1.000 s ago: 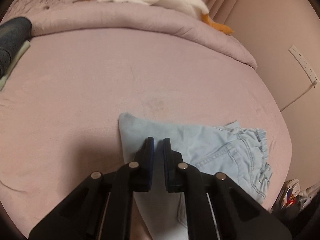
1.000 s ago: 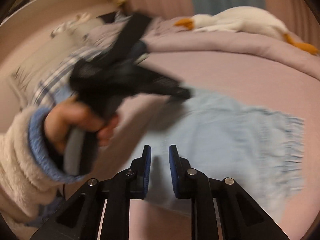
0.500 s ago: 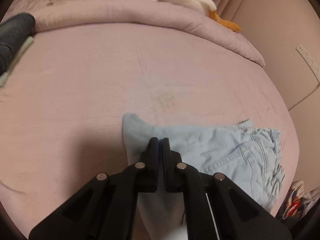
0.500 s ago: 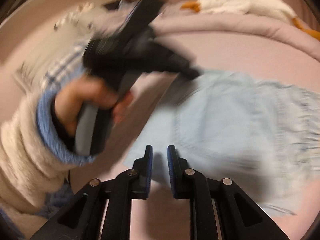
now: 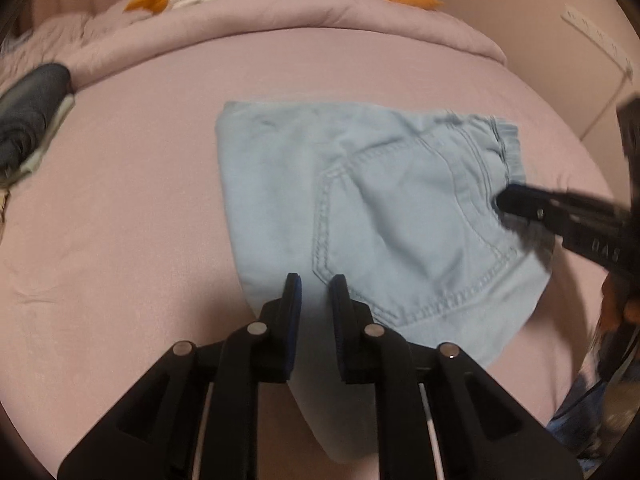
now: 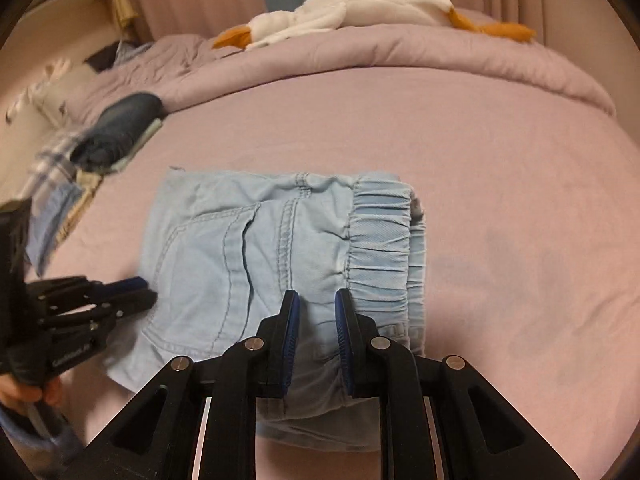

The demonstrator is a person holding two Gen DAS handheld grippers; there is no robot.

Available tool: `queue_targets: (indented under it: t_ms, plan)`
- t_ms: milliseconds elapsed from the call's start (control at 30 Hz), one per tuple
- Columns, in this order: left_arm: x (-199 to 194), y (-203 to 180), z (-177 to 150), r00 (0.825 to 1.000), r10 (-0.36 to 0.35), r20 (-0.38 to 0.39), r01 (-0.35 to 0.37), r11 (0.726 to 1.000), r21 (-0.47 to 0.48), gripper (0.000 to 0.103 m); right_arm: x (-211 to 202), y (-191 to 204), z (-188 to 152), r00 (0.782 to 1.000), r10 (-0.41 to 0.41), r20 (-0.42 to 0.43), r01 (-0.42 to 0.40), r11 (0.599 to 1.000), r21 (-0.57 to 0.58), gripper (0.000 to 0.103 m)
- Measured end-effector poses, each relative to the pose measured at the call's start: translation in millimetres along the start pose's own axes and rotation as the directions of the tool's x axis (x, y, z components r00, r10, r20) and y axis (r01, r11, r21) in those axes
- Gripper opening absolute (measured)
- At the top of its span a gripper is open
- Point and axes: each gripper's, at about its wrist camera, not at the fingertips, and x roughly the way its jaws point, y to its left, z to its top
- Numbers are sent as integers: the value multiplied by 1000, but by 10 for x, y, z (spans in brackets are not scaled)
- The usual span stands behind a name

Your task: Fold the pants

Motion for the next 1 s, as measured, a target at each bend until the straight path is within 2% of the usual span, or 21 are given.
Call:
queue_targets:
  t_ms: [133, 167, 300, 433, 567, 667, 833, 1000]
  plan:
    - [-53, 7, -9, 1000, -5, -4, 5, 1000, -15, 14, -134, 21, -37, 1000, 20, 5, -20, 1000, 23, 18]
    - [-74, -13, -29, 1000, -3, 0, 3, 1000, -14, 16, -184, 49, -39, 1000, 26, 13, -26, 999, 22, 18]
    - [-150, -57, -92, 1000, -3, 8, 3, 1000, 1, 16, -258, 144, -86, 999, 41, 20, -40, 999, -5, 18]
    - [-209, -92, -175, 1000, -6, 10, 6, 1000, -2, 18, -211, 167, -151, 999, 42, -8, -42, 999, -24, 18]
    - [-187, -112, -227, 1000, -1, 5, 1, 1000, -6, 19, -26, 97, -206, 997, 52, -64, -51, 999, 14, 18]
    - [-205, -92, -228, 1000, -12, 3, 12, 1000, -23, 19, -73, 97, -149, 997, 61, -54, -59, 998, 30, 18]
    - [-242, -54, -332, 1000, -16, -6, 16, 999, -44, 21, -260, 79, -105, 997, 71, 9, -71, 997, 33, 18]
    - [-228, -52, -319, 1000, -22, -6, 22, 998, -59, 21, -3, 59, -217, 996, 53, -65, -50, 998, 41, 19]
